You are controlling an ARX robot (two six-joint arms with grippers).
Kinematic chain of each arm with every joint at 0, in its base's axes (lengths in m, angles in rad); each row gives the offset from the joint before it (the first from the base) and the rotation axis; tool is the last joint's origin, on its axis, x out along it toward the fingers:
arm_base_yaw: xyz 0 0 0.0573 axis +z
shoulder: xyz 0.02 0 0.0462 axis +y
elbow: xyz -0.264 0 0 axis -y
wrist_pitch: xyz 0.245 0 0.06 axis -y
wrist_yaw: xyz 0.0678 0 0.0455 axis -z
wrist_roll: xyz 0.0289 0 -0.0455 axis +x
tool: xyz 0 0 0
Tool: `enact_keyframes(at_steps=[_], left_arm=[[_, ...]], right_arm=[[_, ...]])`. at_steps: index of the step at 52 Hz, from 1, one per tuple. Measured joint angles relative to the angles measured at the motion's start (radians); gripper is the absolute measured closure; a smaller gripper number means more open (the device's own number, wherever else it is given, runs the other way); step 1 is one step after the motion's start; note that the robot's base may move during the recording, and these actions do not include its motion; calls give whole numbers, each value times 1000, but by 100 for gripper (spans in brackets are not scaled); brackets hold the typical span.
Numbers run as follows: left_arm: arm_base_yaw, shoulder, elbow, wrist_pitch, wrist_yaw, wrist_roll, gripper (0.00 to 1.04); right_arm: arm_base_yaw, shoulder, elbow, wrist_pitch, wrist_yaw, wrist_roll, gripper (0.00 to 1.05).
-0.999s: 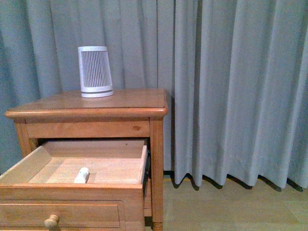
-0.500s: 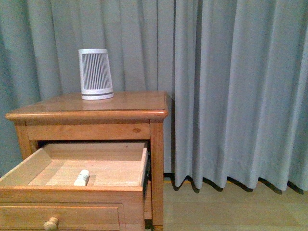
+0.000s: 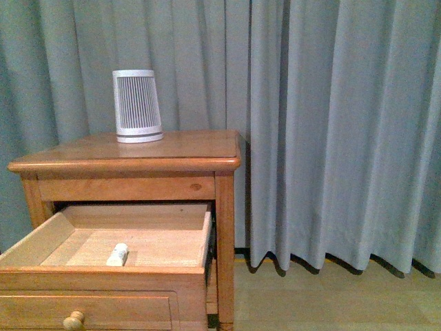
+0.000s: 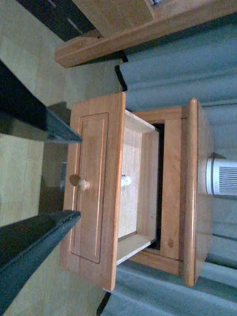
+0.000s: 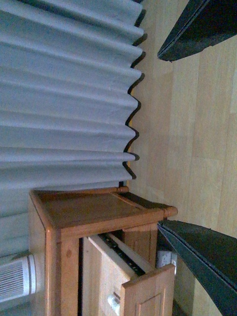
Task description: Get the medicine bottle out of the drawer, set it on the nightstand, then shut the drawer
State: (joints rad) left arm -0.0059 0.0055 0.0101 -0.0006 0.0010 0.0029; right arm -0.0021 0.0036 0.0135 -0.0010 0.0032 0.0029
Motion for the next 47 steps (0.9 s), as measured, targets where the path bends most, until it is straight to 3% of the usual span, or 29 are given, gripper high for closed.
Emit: enact_keyframes(at_steps=[14,47], left_arm=[[0,0,0,0,-1,0,6],[1,-1,0,-2,-3,-1,7]], right_arm=[[0,0,0,0,-3,0,7],[0,1,0,0,-7,0,7]])
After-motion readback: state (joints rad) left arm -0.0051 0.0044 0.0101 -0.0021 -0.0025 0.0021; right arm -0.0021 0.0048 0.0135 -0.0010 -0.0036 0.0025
